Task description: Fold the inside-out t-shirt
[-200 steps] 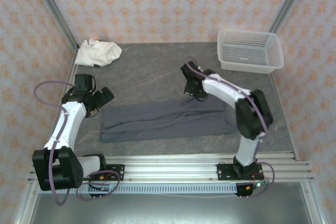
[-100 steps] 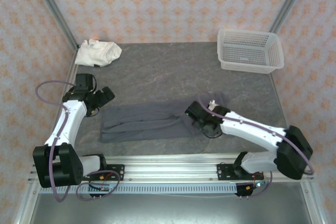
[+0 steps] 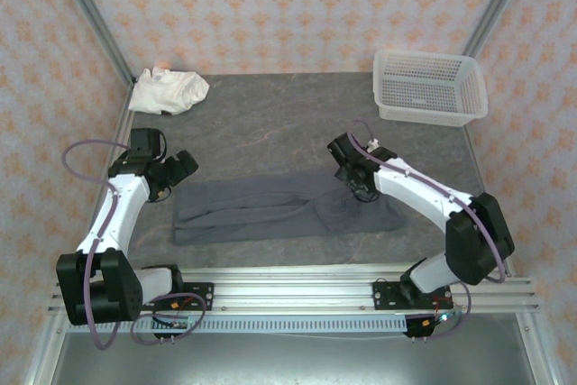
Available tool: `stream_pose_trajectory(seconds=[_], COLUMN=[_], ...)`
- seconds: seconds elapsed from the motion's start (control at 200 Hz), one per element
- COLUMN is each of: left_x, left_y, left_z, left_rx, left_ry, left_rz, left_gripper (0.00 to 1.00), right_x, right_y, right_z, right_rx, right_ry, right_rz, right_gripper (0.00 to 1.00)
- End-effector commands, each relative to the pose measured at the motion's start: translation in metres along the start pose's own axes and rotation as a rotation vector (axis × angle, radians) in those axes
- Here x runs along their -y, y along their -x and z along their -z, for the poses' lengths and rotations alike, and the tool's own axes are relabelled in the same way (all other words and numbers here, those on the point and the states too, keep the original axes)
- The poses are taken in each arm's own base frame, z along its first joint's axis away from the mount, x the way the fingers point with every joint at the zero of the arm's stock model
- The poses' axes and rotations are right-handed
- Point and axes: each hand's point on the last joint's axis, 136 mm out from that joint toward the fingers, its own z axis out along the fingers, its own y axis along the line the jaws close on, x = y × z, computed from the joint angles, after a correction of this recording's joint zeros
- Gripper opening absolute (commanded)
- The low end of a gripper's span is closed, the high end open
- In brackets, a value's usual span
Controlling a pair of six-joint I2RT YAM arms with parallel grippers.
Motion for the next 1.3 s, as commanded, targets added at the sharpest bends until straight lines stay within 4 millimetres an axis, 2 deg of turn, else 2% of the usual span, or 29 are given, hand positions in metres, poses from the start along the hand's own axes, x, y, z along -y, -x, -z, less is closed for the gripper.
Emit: stream_pose_trajectory(seconds=[0.0,0.065,0.125,0.17,0.225,0.325,0.425,0.5,0.54,0.585,0.63,0.67,0.711,0.756,0.801,0.846,0.961,1.031,1.096,1.171,1.296], left_x=[0.002,0.003,0.003,0.003,0.003,0.003,0.003,0.001,0.001,0.001,0.003,0.007,0.014,0.021,0.027,0.033,0.037,0.037,0.035,0.033,0.032], left_y=[-0.003,-0.003,-0.002,-0.001,0.000,-0.001,-0.007,-0.014,-0.019,-0.027,-0.037,-0.048,-0.062,-0.077,-0.091,-0.101,-0.113,-0.107,-0.101,-0.100,-0.094], left_z=[0.000,0.000,0.002,0.004,0.006,0.007,0.012,0.019,0.024,0.029,0.032,0.032,0.031,0.028,0.024,0.019,0.003,-0.003,-0.009,-0.017,-0.028], left_rx=[0.000,0.001,0.001,0.005,0.007,0.000,-0.023,-0.042,-0.053,-0.073,-0.101,-0.134,-0.170,-0.204,-0.223,-0.232,-0.246,-0.224,-0.212,-0.230,-0.216], left_ry=[-0.014,-0.018,-0.014,-0.010,-0.009,-0.013,-0.012,-0.009,-0.015,-0.026,-0.048,-0.069,-0.091,-0.097,-0.085,-0.078,-0.033,-0.008,0.033,0.077,0.120], left_rz=[-0.012,-0.012,-0.021,-0.027,-0.030,-0.012,0.004,-0.001,-0.009,-0.014,-0.014,-0.014,-0.032,-0.035,-0.058,-0.081,-0.092,-0.110,-0.131,-0.130,-0.137], left_gripper=[1.00,1.00,1.00,1.00,1.00,1.00,0.99,0.97,0.94,0.90,0.83,0.73,0.56,0.27,0.00,0.00,0.00,0.00,0.00,0.00,0.00], right_x=[0.005,0.030,0.054,0.072,0.089,0.118,0.132,0.136,0.133,0.121,0.098,0.067,0.038,0.013,0.004,-0.001,-0.005,-0.003,0.009,0.022,0.024], right_y=[-0.027,-0.026,-0.018,-0.012,-0.013,-0.028,-0.032,-0.022,-0.013,-0.004,0.005,0.011,0.012,0.010,0.009,0.011,0.011,0.009,0.010,0.011,0.004], right_z=[-0.016,-0.020,-0.014,-0.010,-0.009,-0.011,-0.004,0.011,0.022,0.033,0.040,0.042,0.039,0.029,0.015,0.001,-0.030,-0.043,-0.054,-0.064,-0.069], right_rx=[-0.109,-0.093,-0.041,0.001,0.011,-0.025,-0.035,0.007,0.038,0.064,0.079,0.081,0.068,0.044,0.021,0.006,-0.037,-0.033,-0.043,-0.071,-0.098], right_ry=[-0.018,-0.128,-0.222,-0.277,-0.311,-0.377,-0.400,-0.405,-0.382,-0.313,-0.196,-0.060,0.047,0.100,0.061,-0.020,-0.174,-0.189,-0.236,-0.284,-0.277], right_rz=[-0.075,-0.078,-0.056,-0.042,-0.035,-0.040,-0.037,-0.046,-0.062,-0.080,-0.078,-0.052,-0.007,0.074,0.152,0.235,0.370,0.372,0.346,0.330,0.323], right_gripper=[0.63,0.46,0.27,0.18,0.16,0.18,0.43,0.50,0.51,0.51,0.51,0.51,0.47,0.39,0.21,0.00,0.00,0.00,0.00,0.00,0.00])
